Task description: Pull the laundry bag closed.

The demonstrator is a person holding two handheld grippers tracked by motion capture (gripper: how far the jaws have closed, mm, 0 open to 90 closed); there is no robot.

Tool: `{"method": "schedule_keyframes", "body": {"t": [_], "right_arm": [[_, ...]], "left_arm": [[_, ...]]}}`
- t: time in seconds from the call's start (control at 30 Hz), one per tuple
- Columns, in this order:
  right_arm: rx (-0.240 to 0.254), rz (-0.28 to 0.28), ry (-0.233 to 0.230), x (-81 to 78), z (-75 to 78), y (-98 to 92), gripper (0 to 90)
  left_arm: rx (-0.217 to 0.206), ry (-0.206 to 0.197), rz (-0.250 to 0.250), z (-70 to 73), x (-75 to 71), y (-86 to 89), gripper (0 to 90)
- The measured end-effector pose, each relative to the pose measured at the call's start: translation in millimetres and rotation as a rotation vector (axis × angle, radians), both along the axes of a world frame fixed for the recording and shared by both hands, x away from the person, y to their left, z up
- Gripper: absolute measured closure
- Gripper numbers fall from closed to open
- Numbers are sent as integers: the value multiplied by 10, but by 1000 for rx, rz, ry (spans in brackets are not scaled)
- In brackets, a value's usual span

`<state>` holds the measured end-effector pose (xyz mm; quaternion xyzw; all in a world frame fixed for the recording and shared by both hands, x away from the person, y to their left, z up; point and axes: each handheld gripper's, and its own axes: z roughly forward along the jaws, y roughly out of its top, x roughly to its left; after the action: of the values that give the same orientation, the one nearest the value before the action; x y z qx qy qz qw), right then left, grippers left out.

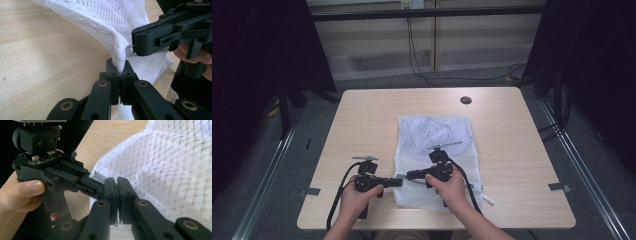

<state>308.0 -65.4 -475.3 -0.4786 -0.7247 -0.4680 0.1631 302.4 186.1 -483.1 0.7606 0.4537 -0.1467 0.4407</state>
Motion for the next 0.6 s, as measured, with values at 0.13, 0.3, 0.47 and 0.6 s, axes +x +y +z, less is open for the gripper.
{"method": "schedule_keyframes", "body": {"t": [0.13, 0.3, 0.47, 0.6], "right_arm": [[0, 2, 0, -1, 0, -2, 869], [0, 2, 2, -2, -4, -3, 869], [1, 3, 3, -2, -5, -5, 869], [5, 4, 4, -2, -7, -8, 869]], "left_arm": [[2, 0, -3, 0, 1, 1, 879], [4, 1, -5, -3, 2, 1, 879], [4, 3, -6, -2, 2, 2, 879], [3, 5, -6, -1, 2, 2, 879]]}}
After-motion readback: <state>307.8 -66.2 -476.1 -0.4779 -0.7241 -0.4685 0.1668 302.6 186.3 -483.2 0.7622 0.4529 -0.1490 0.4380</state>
